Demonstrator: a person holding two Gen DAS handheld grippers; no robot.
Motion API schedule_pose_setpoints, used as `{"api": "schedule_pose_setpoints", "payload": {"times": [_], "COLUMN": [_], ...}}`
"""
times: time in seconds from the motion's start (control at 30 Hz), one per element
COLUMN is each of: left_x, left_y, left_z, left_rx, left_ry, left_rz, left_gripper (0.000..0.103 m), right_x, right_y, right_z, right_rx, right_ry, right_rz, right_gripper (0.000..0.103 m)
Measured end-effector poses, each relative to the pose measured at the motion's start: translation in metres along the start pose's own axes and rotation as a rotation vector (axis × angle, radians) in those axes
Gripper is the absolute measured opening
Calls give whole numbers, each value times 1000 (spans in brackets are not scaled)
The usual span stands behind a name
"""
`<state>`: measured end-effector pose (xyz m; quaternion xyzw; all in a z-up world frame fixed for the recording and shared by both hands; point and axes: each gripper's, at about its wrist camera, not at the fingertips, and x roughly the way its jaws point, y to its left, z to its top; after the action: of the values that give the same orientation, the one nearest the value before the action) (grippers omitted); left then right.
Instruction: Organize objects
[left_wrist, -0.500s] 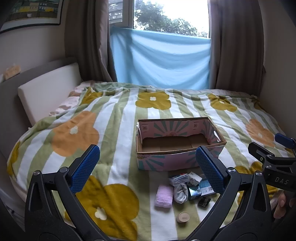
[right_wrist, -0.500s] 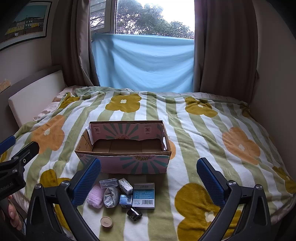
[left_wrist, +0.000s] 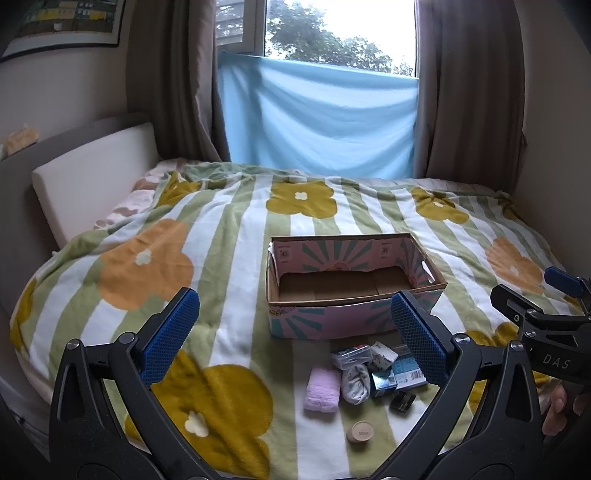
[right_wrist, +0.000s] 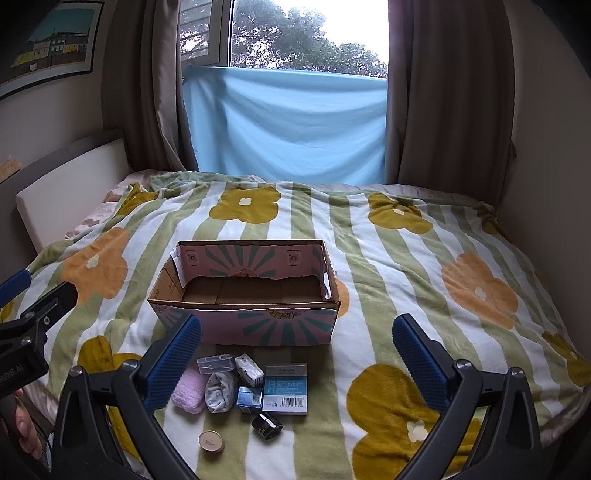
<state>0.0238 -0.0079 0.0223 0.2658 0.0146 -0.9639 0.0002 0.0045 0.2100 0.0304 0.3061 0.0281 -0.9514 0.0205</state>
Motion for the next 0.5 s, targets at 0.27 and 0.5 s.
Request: {"api": "schedule_pose_setpoints", "payload": {"times": [0.27,0.5], "left_x": [1,4], "left_y": [1,-1], "left_z": [-1,-3], "left_rx": [-4,2], "left_ry": [6,20], "left_rz": [-4,-9], "left_gripper": [103,103], "right_x": [0,1], "right_y": [-1,-1], "right_z": [0,0], "right_rx": [-3,-10], "right_ry": [-1,-1], "right_rz": [-1,-6], "right_gripper": [103,103]}}
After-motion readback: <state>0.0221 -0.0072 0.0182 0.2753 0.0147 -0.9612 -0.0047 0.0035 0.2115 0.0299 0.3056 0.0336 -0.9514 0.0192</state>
